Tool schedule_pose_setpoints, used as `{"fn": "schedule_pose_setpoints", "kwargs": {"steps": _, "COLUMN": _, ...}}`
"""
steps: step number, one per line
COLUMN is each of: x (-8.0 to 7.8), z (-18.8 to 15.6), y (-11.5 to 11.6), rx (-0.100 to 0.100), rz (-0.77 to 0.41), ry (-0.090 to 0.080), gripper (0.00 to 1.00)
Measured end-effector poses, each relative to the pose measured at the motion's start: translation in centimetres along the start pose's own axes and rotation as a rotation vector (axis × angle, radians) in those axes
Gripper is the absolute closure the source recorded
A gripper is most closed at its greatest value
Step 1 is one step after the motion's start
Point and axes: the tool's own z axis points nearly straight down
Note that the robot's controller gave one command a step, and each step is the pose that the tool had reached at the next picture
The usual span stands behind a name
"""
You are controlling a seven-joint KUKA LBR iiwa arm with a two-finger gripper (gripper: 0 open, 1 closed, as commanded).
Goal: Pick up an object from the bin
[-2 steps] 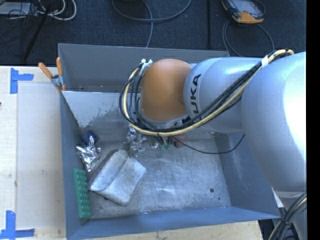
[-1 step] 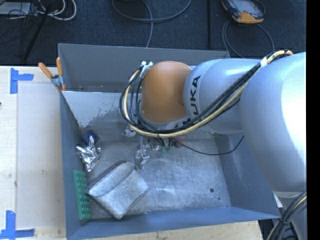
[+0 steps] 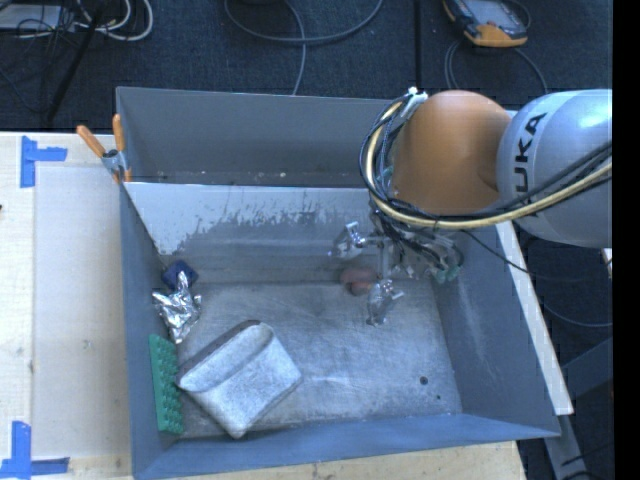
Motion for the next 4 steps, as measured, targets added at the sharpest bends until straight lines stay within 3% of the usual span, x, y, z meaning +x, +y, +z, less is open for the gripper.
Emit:
{"fn": "schedule_pose_setpoints", "kwargs": {"steps": 1, "x": 1.8, "z": 3.8, "y": -9.0, "rx": -0.002, "rz": 0.086, "ry": 0.004, "gripper": 0.00}}
{"fn": "schedule_pose_setpoints", "kwargs": {"steps": 2, "x": -0.2, "z": 8.0, "y": -3.7, "rx": -0.001, "rz": -0.046, "ry": -0.008, "gripper": 0.00}}
{"fn": "schedule_pose_setpoints", "kwargs": {"steps": 3, "x": -0.4, "z": 7.6, "y": -3.9, "rx": 0.000, "rz": -0.042, "ry": -0.016, "gripper": 1.00}}
{"fn": "schedule_pose_setpoints", "kwargs": {"steps": 4, "x": 5.0, "z": -8.9, "y": -14.6, "rx": 0.002, "rz": -0.145, "ry": -0.004, "gripper": 1.00}}
